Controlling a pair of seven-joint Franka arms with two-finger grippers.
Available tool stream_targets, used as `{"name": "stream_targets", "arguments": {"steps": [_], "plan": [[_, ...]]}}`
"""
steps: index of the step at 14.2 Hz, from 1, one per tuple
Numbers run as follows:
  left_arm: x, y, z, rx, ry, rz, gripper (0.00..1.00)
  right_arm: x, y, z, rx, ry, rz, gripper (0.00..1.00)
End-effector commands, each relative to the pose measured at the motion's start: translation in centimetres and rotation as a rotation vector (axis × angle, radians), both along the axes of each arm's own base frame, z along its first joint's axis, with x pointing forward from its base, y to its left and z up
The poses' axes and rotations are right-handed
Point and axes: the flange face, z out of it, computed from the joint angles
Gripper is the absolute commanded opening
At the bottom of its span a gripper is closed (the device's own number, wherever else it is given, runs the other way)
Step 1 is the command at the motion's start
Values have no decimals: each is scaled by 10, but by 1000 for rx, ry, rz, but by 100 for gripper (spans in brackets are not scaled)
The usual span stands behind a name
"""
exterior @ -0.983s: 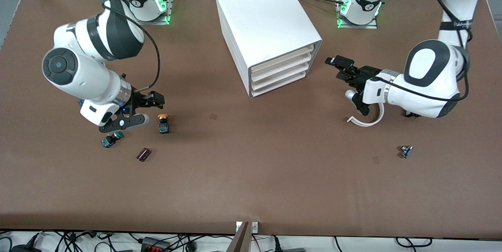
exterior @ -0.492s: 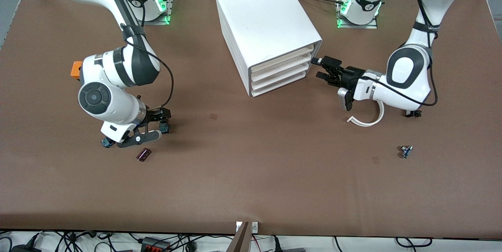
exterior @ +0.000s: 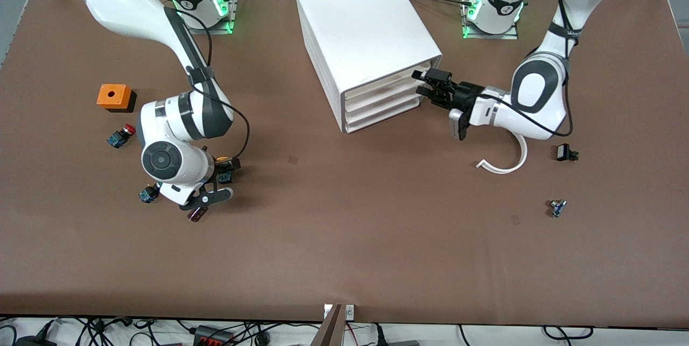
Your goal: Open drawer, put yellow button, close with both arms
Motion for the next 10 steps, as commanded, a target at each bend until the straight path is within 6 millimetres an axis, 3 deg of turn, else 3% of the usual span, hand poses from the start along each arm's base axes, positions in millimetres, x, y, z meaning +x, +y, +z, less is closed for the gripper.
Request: {"name": "stream_targets", "arguments": {"steps": [1, 3, 6, 10], "plan": [[-11, -8, -1, -27, -7, 9, 70, 4, -1, -22, -12, 1, -8, 100], [-13, -10, -8, -40, -18, -1, 58, 1, -2, -36, -25, 20, -38, 100], [-14, -9, -13, -66, -57, -16, 24, -6, -5, -50, -35, 43, -58, 100], [-10, -6, -17, -70, -59, -12, 10, -6, -10, -62, -34, 50, -68, 100]]}}
